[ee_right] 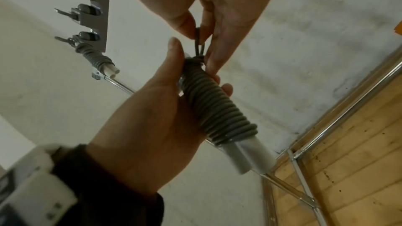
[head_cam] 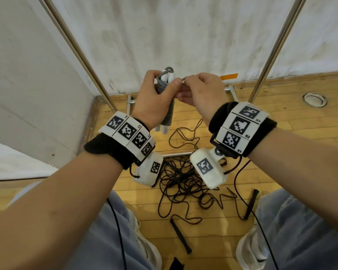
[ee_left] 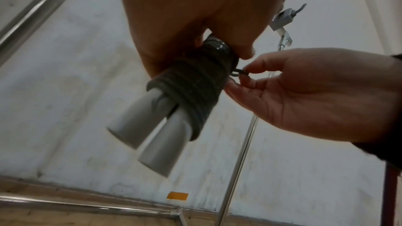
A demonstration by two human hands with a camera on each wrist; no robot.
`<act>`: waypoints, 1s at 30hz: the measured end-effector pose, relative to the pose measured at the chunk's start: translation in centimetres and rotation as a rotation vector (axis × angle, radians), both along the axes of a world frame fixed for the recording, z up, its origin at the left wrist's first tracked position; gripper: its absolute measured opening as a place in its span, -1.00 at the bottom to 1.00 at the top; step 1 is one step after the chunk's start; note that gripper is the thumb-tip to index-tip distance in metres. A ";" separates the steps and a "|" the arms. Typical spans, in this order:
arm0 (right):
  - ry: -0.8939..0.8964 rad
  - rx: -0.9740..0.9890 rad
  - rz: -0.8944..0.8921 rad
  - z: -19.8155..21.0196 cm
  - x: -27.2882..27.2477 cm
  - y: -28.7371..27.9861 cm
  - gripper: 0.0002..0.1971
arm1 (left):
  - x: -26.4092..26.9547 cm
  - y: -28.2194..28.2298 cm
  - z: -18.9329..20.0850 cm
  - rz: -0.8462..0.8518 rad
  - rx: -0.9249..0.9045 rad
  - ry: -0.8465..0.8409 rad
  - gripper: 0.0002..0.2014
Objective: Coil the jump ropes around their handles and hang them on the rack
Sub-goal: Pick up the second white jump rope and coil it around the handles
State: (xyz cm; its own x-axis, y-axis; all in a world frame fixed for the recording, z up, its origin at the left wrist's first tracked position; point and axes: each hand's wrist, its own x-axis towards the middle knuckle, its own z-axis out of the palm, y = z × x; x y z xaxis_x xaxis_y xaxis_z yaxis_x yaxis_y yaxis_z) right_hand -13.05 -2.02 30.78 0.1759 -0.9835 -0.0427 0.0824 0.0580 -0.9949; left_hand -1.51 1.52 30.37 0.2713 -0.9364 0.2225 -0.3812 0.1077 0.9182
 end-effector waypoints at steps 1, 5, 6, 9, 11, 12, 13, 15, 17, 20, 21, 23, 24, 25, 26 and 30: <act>-0.023 0.008 0.003 0.1 0.0 0.1 -0.82 | -0.3 0.1 0.1 0.007 0.002 0.005 -0.76; -0.047 -0.010 0.019 1.0 0.0 0.4 -0.80 | -0.9 0.5 1.4 0.029 -0.070 0.086 -0.84; -0.033 -0.021 0.028 1.3 -0.1 0.4 -0.78 | -1.0 0.7 1.9 0.046 -0.097 0.076 -0.82; 0.027 -0.051 0.039 1.8 -0.3 0.1 -0.74 | -1.1 1.3 2.9 0.047 -0.142 0.075 -0.84; 0.064 -0.072 0.032 2.0 -0.3 -0.2 -0.75 | -1.3 1.6 3.2 0.021 -0.138 0.114 -0.87; 0.076 -0.083 0.026 2.1 -0.3 -0.3 -0.75 | -1.4 1.8 3.4 0.010 -0.129 0.134 -0.88; 0.086 -0.095 0.019 2.2 -0.3 -0.5 -0.75 | -1.6 2.0 3.6 0.004 -0.118 0.148 -0.88; 0.108 -0.122 0.020 2.4 -0.4 -0.8 -0.77 | -1.9 2.3 3.8 -0.005 -0.101 0.174 -0.88; 0.128 -0.145 0.029 2.4 -0.5 -1.0 -0.76 | -2.2 2.5 4.1 -0.010 -0.090 0.201 -0.87; 0.118 -0.174 0.027 2.6 -0.4 -1.3 -0.73 | -2.2 2.3 4.4 -0.031 -0.082 0.262 -0.96; 0.099 -0.173 0.022 2.7 -0.4 -1.3 -0.72 | -2.0 2.2 4.4 -0.033 -0.075 0.263 -0.91; 0.059 -0.149 0.020 2.7 -0.4 -1.3 -0.73 | -1.5 1.8 4.0 -0.021 -0.041 0.225 -0.87; 0.051 -0.132 0.030 2.7 -0.4 -1.2 -0.74 | -1.3 1.7 3.8 -0.008 -0.028 0.195 -0.88; 0.055 -0.116 0.046 2.7 -0.4 -1.1 -0.74 | -1.1 1.5 3.6 0.004 -0.018 0.160 -0.87; 0.066 -0.099 0.062 2.6 -0.3 -1.0 -0.74 | -0.9 1.4 3.4 0.011 -0.010 0.126 -0.86; 0.049 -0.026 0.112 3.3 -0.1 -0.8 -0.77 | -0.9 1.1 3.9 0.055 -0.046 0.084 -0.77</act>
State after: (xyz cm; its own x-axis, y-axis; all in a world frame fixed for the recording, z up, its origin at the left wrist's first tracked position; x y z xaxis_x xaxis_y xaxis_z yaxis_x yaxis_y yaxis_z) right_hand -13.17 -2.85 34.06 0.2827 -0.9588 -0.0289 0.0276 0.0383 -0.9989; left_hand -2.43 2.66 34.22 0.3416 -0.9089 0.2394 -0.3096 0.1317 0.9417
